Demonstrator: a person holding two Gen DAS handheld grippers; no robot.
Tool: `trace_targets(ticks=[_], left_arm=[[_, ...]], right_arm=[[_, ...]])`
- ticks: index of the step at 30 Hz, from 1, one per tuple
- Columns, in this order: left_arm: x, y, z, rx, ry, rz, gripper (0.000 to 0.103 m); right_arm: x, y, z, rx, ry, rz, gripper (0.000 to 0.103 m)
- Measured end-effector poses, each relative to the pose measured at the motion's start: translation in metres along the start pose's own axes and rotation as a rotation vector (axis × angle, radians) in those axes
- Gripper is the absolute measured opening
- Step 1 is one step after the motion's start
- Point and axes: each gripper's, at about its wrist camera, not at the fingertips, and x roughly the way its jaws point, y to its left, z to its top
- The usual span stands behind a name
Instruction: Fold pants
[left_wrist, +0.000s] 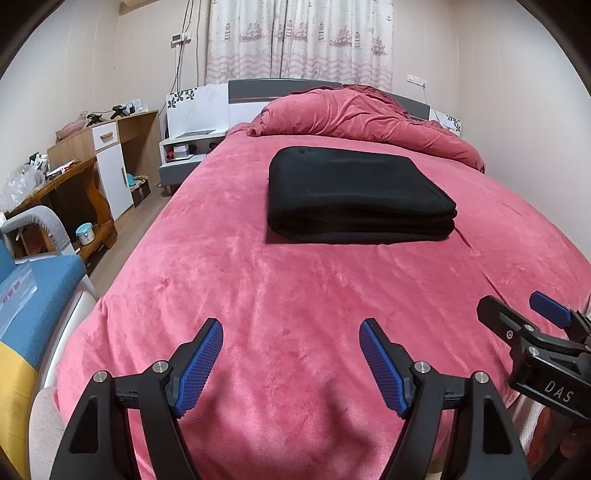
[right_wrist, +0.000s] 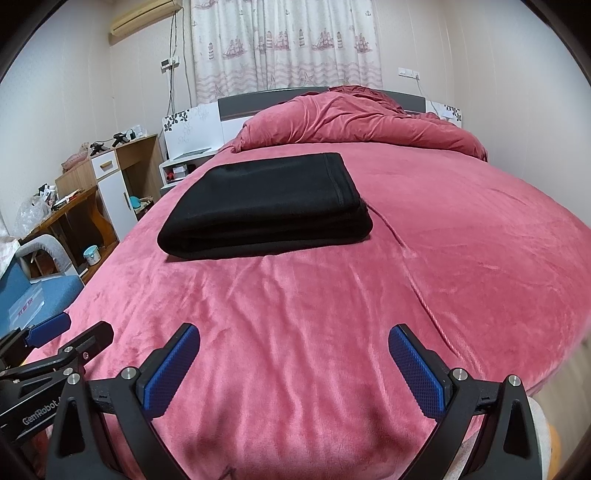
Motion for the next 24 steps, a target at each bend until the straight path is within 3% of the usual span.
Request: trace_targets(ticks=[24], left_arm=[[0.0033,-0.0037,-0.0036,0.028,0.000,0.016,0.078]], right_arm=[[0.0064,-0.0011,-0.0023,0.007,0.024,0.000,0.103]])
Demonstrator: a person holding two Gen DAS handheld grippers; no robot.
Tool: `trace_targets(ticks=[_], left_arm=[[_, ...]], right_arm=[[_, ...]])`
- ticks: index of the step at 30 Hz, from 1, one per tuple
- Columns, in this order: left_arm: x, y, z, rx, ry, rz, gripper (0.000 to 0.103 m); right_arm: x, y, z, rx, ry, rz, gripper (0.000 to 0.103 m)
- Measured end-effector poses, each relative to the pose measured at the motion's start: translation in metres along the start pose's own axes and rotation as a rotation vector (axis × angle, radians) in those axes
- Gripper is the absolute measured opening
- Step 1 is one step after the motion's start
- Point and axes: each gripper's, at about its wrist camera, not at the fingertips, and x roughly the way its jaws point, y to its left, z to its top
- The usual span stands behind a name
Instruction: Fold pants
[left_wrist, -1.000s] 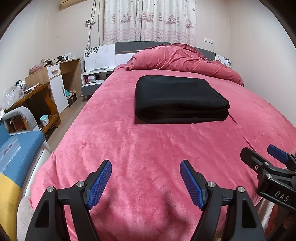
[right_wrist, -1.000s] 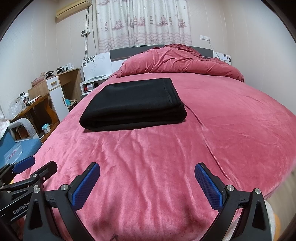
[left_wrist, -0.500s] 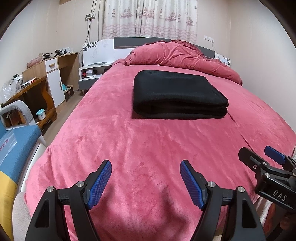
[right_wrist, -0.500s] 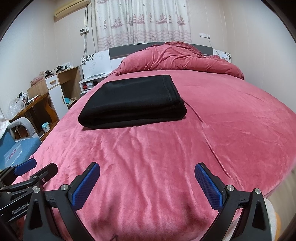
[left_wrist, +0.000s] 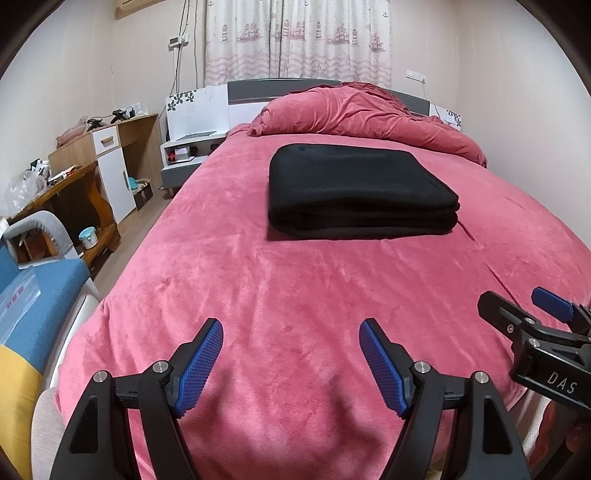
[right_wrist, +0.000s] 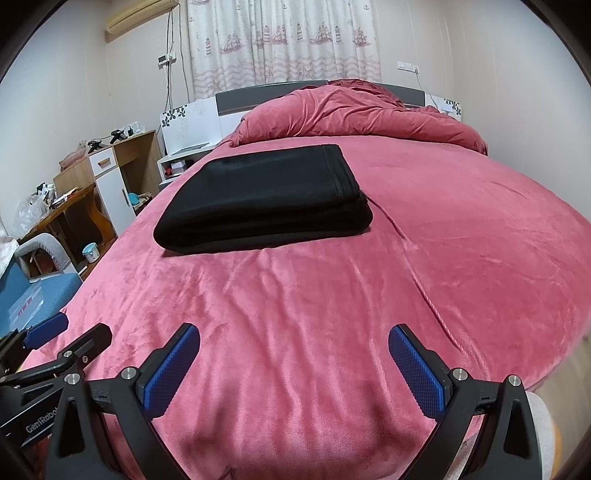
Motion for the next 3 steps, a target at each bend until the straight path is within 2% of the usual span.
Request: trace_targets(ticks=[3], left_arm=[[0.0019,-0.0004,-0.0008,0.003,0.007,-0.005,0.078]], right_arm=[[0.0022,-0.0008,0.0000,0.001,0.006,-0.002,0.103]])
